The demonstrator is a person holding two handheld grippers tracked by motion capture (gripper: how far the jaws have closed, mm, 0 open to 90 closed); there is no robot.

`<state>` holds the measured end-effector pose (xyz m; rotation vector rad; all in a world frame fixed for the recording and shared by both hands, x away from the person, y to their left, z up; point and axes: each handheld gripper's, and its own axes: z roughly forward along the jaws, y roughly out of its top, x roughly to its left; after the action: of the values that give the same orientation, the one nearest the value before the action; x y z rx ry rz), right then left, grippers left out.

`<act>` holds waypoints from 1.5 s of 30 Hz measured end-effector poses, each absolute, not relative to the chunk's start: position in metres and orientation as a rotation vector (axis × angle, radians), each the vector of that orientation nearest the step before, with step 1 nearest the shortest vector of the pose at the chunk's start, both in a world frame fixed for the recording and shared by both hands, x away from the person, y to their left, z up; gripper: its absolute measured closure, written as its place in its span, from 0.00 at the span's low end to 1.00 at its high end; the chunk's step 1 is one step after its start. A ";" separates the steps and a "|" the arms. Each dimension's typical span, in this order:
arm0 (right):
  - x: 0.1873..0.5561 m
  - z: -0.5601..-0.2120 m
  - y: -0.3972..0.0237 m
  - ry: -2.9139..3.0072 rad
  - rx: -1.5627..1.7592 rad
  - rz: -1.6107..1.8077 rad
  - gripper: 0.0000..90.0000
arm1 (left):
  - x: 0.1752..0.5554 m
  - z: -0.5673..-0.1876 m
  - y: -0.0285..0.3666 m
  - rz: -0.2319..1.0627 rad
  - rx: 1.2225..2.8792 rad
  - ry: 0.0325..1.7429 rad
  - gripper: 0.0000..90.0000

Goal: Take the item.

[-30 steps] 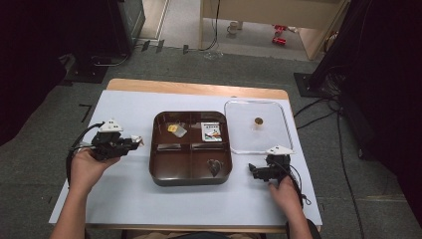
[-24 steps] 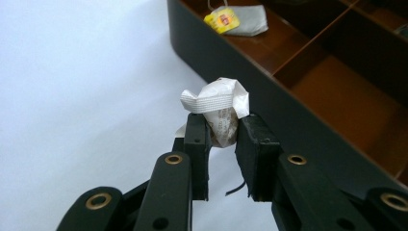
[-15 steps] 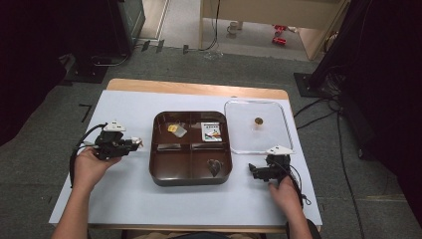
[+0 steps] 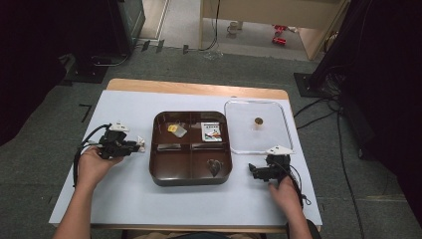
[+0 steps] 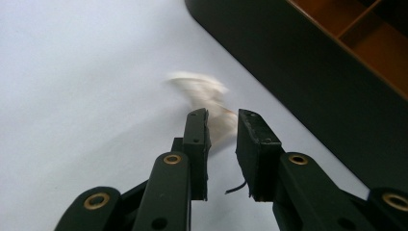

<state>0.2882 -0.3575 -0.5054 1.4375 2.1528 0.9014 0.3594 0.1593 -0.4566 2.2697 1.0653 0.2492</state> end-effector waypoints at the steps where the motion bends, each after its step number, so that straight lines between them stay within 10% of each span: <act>1: 0.288 -0.505 -0.358 2.153 1.438 0.901 0.00 | 0.360 -0.458 0.159 0.243 2.268 1.070 0.83; 45: 0.289 -0.505 -0.358 2.153 1.439 0.904 0.00 | 0.343 -0.440 0.198 0.323 2.102 1.172 0.54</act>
<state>0.2886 -0.3579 -0.5054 1.4395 2.1531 0.9038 0.3427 0.1975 -0.4405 2.1023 1.1716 0.3229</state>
